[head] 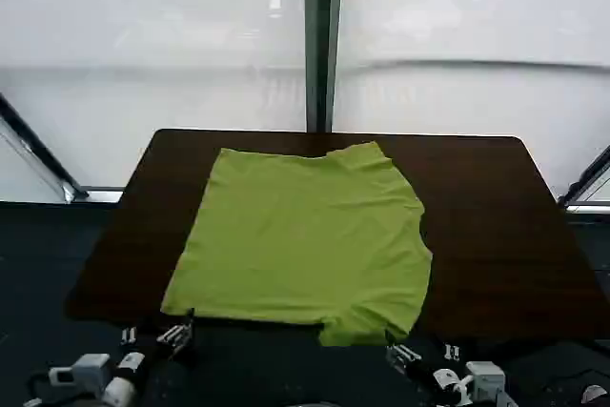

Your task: Fold and organize the clothes.

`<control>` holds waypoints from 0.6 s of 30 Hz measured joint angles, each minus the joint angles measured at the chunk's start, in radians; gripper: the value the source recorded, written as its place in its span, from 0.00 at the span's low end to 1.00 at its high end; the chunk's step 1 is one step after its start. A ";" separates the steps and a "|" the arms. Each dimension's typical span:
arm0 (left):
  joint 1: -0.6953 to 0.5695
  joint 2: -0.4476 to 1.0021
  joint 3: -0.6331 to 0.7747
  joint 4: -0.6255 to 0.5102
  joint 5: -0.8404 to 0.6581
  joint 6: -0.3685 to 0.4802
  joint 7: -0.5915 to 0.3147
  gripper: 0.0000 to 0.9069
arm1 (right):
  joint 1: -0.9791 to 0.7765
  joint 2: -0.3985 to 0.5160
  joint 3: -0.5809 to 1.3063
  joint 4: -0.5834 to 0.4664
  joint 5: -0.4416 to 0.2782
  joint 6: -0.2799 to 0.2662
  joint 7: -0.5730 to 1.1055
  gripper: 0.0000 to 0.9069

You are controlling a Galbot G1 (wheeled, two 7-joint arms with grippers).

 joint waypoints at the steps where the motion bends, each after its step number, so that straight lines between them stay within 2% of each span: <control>1: -0.001 0.000 -0.001 0.003 0.004 0.002 0.000 0.97 | 0.001 0.001 -0.002 -0.001 -0.001 0.000 0.000 0.97; 14: -0.003 -0.001 -0.002 0.015 0.012 0.004 0.000 0.97 | 0.007 0.008 -0.017 -0.013 -0.016 0.005 -0.007 0.96; 17: -0.005 -0.001 -0.002 0.016 0.012 0.003 0.000 0.97 | 0.011 0.011 -0.021 -0.015 -0.019 0.006 -0.008 0.78; 18: -0.007 0.000 -0.002 0.017 0.012 0.002 0.001 0.97 | 0.012 0.011 -0.023 -0.015 -0.021 0.007 -0.008 0.77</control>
